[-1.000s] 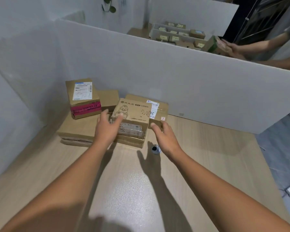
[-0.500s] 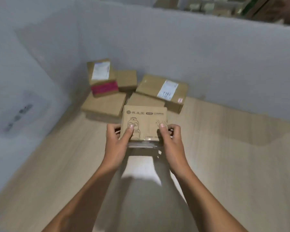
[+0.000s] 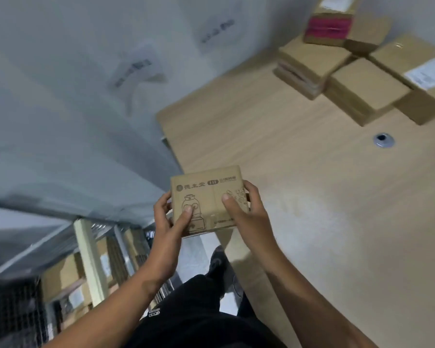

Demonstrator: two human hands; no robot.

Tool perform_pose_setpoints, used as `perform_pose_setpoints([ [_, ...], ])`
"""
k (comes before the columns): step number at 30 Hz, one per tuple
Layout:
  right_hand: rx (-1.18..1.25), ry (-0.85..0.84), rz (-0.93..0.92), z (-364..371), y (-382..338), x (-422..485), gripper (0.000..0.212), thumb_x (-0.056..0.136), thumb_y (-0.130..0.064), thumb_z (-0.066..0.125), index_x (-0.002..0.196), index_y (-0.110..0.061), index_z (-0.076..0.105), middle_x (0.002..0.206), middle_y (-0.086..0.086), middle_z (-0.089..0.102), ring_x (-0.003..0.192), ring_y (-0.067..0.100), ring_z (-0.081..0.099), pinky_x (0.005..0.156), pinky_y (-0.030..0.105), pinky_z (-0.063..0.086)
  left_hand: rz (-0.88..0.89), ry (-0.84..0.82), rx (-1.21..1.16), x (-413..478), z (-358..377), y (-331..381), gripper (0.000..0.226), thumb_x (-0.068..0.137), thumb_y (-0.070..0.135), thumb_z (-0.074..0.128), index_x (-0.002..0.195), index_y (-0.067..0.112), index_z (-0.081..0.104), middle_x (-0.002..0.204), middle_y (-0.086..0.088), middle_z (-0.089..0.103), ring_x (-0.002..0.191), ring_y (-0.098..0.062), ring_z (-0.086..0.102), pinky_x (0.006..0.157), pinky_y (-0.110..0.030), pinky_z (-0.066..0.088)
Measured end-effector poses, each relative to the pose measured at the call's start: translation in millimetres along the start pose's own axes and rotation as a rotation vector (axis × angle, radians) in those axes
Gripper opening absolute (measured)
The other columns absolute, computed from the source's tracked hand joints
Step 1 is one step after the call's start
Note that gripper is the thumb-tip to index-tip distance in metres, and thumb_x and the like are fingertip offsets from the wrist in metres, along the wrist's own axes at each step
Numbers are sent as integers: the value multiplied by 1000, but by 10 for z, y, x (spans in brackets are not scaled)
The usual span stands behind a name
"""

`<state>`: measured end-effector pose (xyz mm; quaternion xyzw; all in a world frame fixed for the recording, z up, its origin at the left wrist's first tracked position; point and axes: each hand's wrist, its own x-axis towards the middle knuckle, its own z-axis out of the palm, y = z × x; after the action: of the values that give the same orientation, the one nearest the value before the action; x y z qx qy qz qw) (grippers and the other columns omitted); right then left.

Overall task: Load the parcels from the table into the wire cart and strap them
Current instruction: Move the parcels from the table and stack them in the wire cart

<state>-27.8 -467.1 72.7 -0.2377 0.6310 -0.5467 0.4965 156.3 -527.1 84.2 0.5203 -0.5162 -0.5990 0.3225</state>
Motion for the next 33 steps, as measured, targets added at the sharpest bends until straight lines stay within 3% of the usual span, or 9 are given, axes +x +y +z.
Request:
perform_pose_setpoints([
  [4, -166, -238, -81, 834, -57, -156, 53, 85, -61, 70, 132, -63, 44, 133, -22, 58, 119, -8, 56, 97, 29, 51, 40, 304, -216, -370, -782, -60, 58, 85, 42, 77, 134, 44, 46, 142, -8, 61, 127, -30, 64, 100, -48, 55],
  [8, -341, -501, -124, 1688, 25, -481, 45, 86, -63, 70, 118, -73, 40, 133, -24, 57, 118, -7, 56, 97, 30, 52, 79, 479, -353, -1020, -1561, -317, 67, 91, 39, 71, 149, 50, 38, 149, -2, 59, 138, -26, 56, 115, -52, 40],
  [11, -458, -696, -141, 2350, 179, -807, 48, 89, -57, 69, 131, -61, 45, 136, -20, 57, 121, -5, 55, 104, 36, 52, 89, 610, -433, -1602, -2013, -572, 83, 85, 51, 79, 153, 60, 30, 156, 5, 53, 143, -21, 52, 118, -55, 35],
  [15, -610, -983, -139, 3105, 458, -1291, 45, 81, -71, 61, 124, -71, 46, 132, -31, 56, 116, -13, 56, 95, 18, 49, 46, 866, -551, -2329, -2475, -1027, 92, 79, 54, 83, 154, 60, 29, 155, 9, 53, 142, -21, 52, 116, -57, 38],
  [18, -727, -1191, -58, 3644, 776, -1538, 58, 75, -80, 58, 127, -56, 57, 131, -25, 61, 117, -7, 60, 98, 21, 48, -11, 1091, -703, -2804, -2806, -1449, 82, 78, 52, 83, 145, 63, 38, 149, 10, 59, 137, -24, 57, 110, -55, 44],
  [21, -914, -1274, -81, 4120, 1176, -1575, 59, 86, -74, 58, 133, -38, 61, 125, -22, 64, 116, -8, 60, 96, 21, 48, -103, 1337, -837, -3106, -3130, -1916, 88, 81, 52, 77, 155, 53, 29, 157, 10, 50, 143, -25, 49, 118, -63, 34],
  [25, -1285, -1331, -279, 4634, 1645, -1404, 52, 98, -55, 59, 137, -21, 59, 131, -1, 63, 124, 17, 58, 95, 30, 44, -163, 1560, -1003, -3225, -3310, -2479, 73, 98, 38, 68, 159, 40, 29, 152, 6, 55, 136, -25, 56, 115, -57, 41],
  [28, -1539, -1401, -516, 5066, 1948, -1193, 51, 101, -52, 55, 139, -19, 57, 139, 5, 59, 130, 24, 53, 103, 38, 45, -205, 1610, -1053, -3067, -3401, -2871, 54, 101, 30, 65, 150, 33, 42, 132, 0, 70, 121, -31, 67, 96, -54, 56],
  [33, -1697, -1526, -730, 5715, 2618, -799, 44, 100, -44, 56, 125, -9, 65, 121, 12, 68, 115, 33, 61, 93, 43, 52, -312, 1605, -979, -2531, -3633, -3634, 66, 101, 23, 67, 158, 30, 34, 151, -10, 51, 133, -30, 58, 113, -54, 47],
])
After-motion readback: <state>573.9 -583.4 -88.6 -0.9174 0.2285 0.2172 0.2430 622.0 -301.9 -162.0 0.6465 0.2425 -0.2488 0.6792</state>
